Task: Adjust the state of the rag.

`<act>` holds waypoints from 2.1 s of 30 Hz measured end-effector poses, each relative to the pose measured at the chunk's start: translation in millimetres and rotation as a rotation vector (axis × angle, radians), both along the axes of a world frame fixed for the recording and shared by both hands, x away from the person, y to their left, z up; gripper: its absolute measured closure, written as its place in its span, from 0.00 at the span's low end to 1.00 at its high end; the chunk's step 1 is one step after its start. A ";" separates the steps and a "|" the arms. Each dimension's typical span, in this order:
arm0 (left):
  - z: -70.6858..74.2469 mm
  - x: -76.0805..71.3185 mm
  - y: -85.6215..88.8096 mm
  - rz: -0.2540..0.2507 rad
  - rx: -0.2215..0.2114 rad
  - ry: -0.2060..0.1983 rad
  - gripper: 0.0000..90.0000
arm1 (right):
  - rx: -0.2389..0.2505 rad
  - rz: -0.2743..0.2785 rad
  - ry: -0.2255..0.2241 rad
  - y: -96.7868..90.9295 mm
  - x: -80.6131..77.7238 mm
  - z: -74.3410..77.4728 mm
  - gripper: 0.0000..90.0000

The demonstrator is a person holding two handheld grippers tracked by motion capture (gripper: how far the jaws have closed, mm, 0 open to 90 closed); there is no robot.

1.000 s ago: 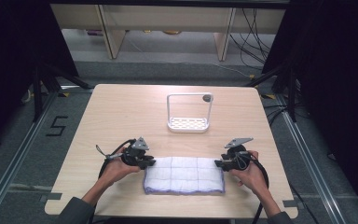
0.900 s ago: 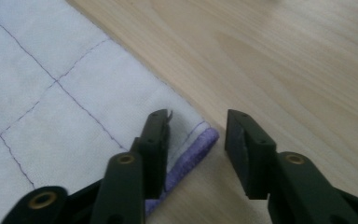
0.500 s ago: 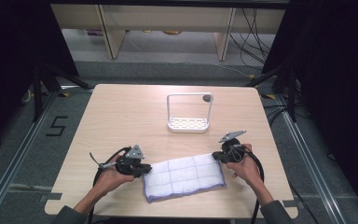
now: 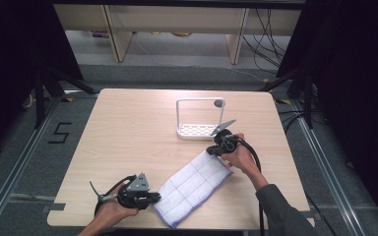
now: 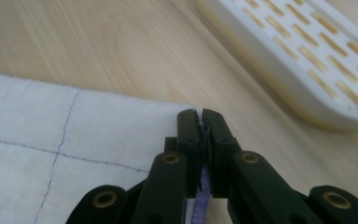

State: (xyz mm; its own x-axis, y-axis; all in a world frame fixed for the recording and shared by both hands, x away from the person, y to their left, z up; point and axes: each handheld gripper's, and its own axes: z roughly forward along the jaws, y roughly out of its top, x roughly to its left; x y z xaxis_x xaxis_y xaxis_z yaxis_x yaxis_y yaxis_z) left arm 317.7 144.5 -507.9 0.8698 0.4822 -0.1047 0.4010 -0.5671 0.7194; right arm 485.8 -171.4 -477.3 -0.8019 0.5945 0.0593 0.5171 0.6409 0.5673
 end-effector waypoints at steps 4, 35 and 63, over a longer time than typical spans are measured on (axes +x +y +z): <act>-0.5 -11.4 -8.4 -0.020 -0.013 -0.013 0.94 | -0.005 0.061 -0.008 21.1 15.9 2.2 0.96; 13.8 -34.8 -48.2 -0.084 -0.142 -0.004 0.61 | 0.072 -0.019 -0.047 60.7 19.7 19.5 0.66; 12.2 148.3 -56.7 0.233 -0.102 -0.013 0.52 | 0.069 -0.255 -0.036 -20.0 -8.5 -0.8 0.47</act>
State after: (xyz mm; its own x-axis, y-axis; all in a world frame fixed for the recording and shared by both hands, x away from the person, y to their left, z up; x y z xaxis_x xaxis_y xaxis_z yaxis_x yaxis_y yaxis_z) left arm 466.0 87.8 -495.7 0.7380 0.6573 -0.1530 0.5028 -0.3843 0.7743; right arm 477.3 -191.4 -478.1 -0.6290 0.7732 0.0806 0.6356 0.4518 0.6260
